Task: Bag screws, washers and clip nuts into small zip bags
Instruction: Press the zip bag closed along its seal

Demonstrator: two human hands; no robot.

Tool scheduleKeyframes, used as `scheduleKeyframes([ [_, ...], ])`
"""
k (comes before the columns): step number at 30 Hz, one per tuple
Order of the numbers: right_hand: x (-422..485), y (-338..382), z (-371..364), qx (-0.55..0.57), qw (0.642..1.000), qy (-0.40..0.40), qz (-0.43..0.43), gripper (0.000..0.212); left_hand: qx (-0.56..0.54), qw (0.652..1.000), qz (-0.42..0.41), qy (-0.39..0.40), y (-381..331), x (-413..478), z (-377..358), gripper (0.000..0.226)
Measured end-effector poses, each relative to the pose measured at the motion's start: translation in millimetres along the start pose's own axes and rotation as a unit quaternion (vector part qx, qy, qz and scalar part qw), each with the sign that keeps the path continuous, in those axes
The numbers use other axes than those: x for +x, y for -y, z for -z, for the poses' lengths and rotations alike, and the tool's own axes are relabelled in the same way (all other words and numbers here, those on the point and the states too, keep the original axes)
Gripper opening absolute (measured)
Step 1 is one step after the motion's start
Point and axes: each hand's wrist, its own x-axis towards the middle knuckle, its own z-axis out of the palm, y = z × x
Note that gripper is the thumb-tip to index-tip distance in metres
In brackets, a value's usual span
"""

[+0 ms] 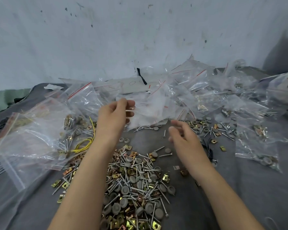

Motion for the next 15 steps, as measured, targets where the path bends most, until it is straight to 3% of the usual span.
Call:
scheduleKeyframes([
  [5,-15,8,5,0.023,0.999,0.048,0.009,0.050,-0.092,0.995,0.012,0.049,-26,-19,15,0.042],
  [10,-37,21,-1,0.197,0.967,0.085,-0.141,0.017,-0.097,0.984,0.067,0.133,-31,-45,29,0.037],
  [13,-46,25,-7,0.230,0.942,0.155,-0.188,0.040,-0.136,0.966,0.079,0.204,-31,-59,33,0.033],
  [15,-49,31,-5,0.264,0.929,0.185,-0.179,0.036,-0.139,0.961,0.057,0.233,-34,-65,37,0.029],
])
